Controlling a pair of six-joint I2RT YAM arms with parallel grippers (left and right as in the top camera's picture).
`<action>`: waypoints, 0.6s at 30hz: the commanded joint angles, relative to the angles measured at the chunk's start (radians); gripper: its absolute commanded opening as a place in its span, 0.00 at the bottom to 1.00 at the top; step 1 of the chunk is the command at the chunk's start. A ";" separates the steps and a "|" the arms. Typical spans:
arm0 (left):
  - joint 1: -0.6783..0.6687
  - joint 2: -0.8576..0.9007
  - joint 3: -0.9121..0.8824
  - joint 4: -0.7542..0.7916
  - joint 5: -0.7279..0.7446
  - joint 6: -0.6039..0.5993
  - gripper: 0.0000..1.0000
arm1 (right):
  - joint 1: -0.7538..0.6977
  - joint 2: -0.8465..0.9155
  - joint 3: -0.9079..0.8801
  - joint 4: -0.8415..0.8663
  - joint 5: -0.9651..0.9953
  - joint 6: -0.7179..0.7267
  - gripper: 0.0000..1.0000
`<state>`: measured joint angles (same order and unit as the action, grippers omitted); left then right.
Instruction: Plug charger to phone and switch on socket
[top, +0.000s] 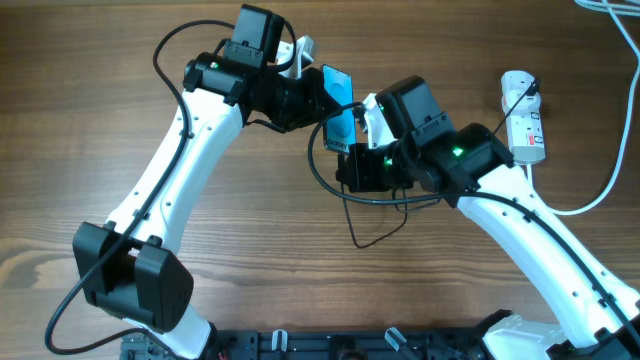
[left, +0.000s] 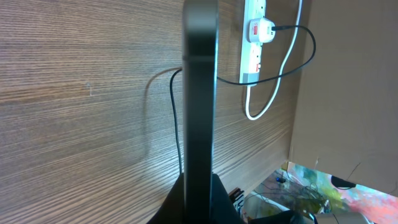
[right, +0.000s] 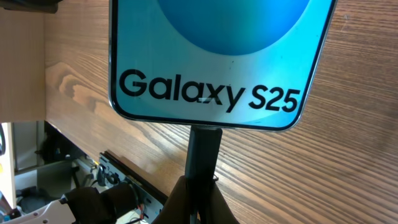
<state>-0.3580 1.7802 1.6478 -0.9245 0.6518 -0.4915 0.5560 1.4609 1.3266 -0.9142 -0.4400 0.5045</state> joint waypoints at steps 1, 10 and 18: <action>-0.018 -0.028 0.005 -0.016 0.062 0.013 0.04 | 0.001 0.013 0.009 0.048 0.023 -0.004 0.04; -0.018 -0.028 0.005 -0.024 0.062 0.013 0.04 | 0.000 0.013 0.011 0.076 0.048 -0.006 0.04; 0.003 -0.028 0.005 -0.016 0.061 0.011 0.04 | 0.000 0.013 0.011 0.013 0.017 -0.040 0.37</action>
<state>-0.3576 1.7802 1.6485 -0.9466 0.6601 -0.4915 0.5583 1.4609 1.3231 -0.8864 -0.4206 0.4957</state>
